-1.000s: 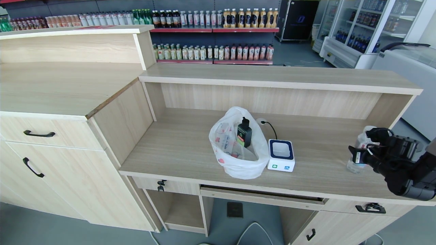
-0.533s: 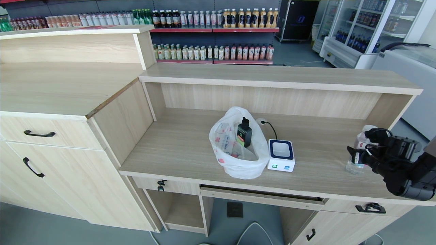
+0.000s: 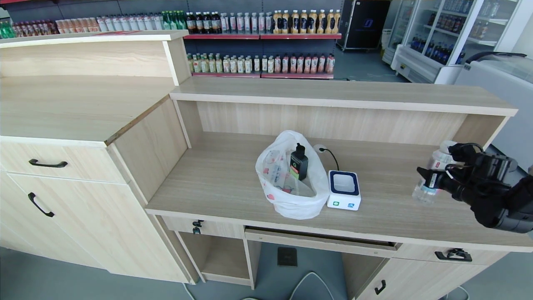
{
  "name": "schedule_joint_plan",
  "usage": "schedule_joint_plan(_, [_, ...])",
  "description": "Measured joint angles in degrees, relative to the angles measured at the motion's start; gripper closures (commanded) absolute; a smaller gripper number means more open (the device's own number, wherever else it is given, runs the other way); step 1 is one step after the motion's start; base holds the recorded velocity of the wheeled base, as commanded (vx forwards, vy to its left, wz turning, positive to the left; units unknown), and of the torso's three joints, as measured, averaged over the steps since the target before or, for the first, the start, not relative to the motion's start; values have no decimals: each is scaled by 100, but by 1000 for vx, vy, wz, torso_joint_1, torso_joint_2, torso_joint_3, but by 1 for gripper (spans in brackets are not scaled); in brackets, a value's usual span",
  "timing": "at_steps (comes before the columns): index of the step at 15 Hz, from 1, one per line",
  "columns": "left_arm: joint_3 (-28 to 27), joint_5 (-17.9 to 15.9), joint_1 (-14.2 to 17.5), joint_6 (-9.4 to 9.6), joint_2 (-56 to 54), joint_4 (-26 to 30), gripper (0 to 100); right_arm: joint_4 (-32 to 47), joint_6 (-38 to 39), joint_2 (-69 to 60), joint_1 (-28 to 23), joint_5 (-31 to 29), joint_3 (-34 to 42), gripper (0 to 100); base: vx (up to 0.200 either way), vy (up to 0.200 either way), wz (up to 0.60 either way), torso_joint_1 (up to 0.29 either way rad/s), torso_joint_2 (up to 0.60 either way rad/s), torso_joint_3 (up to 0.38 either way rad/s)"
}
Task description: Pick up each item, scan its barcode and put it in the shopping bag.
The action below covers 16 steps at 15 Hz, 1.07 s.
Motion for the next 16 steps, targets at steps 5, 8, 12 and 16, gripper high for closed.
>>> schedule_joint_plan(5, [0, 0, -5, 2, 0, 0, 0, 2493, 1536, -1716, 485, 1297, -595, 100, 0, 0, 0, 0, 0, 0])
schedule_joint_plan(8, [0, 0, -2, 2, 0, -2, 0, 3183, 1824, -2805, 733, 2469, -488, 100, 0, 0, 0, 0, 0, 0])
schedule_joint_plan(12, [0, 0, 0, 0, 0, -2, 0, 3952, 2221, -4173, 1467, 3238, 50, 100, 0, 0, 0, 0, 0, 0])
schedule_joint_plan(16, [0, 0, -5, 0, 0, -2, 0, 4409, 2508, -5248, 2336, 3412, 505, 100, 0, 0, 0, 0, 0, 0])
